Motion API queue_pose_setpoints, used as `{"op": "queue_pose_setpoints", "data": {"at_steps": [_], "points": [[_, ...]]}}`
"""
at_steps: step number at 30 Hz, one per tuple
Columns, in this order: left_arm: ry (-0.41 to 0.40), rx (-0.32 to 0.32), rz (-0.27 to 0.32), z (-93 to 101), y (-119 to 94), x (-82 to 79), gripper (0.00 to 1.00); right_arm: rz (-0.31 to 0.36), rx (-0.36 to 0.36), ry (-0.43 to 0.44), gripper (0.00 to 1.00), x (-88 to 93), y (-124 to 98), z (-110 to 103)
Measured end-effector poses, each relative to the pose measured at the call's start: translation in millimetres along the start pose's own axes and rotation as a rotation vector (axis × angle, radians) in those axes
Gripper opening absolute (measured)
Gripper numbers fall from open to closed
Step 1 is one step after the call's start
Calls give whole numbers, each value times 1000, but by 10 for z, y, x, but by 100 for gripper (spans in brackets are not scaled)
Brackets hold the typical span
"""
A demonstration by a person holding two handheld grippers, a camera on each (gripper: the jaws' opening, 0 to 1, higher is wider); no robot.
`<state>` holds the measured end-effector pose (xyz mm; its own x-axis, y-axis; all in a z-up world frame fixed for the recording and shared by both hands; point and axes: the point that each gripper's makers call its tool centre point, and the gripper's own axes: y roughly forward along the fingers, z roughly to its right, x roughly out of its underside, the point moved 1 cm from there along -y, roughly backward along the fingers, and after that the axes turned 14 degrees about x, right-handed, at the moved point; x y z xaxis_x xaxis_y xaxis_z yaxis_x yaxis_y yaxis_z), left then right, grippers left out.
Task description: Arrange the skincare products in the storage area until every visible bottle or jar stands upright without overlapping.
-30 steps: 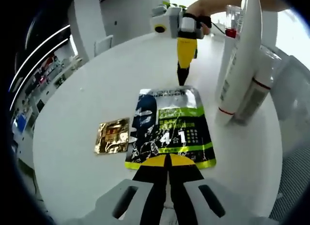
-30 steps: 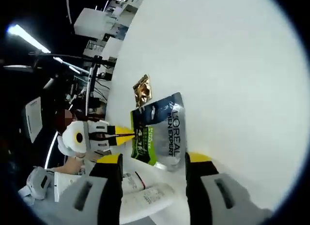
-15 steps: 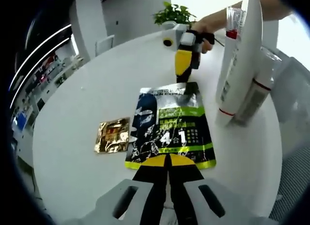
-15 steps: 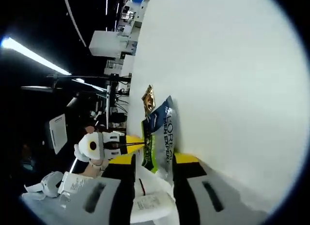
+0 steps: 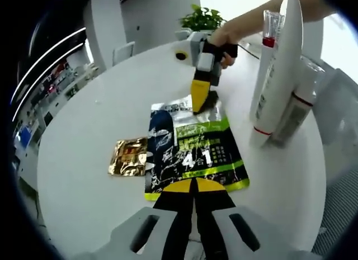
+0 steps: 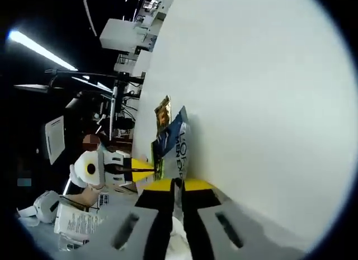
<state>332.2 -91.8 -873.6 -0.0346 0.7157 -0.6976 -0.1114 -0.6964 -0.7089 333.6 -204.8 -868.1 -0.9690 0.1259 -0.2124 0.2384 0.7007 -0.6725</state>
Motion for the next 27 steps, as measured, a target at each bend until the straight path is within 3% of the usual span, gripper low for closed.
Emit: {"op": "queue_pose_setpoints", "data": {"at_steps": [5, 9, 12, 14, 18, 22, 27], "points": [[-24, -3, 30, -2, -4, -10, 0, 73, 59, -86, 2, -32, -37, -246], [-33, -10, 55, 18, 17, -43, 0, 111, 82, -102, 1, -65, -105, -495], [-39, -20, 54, 47, -5, -86, 8, 122, 129, -202, 1, -40, -142, -665], [-45, -18, 71, 71, -47, -110, 16, 142, 147, -214, 1, -37, -185, -798], [-50, -49, 160, 37, -233, -225, 25, 169, 195, -324, 1, -29, -239, -1096], [-60, -76, 194, 7, -464, -233, 33, 145, 213, -445, 1, 114, -237, -1378], [-44, -105, 250, -39, -782, -256, 41, 113, 237, -624, 1, 92, -254, -1532]]}}
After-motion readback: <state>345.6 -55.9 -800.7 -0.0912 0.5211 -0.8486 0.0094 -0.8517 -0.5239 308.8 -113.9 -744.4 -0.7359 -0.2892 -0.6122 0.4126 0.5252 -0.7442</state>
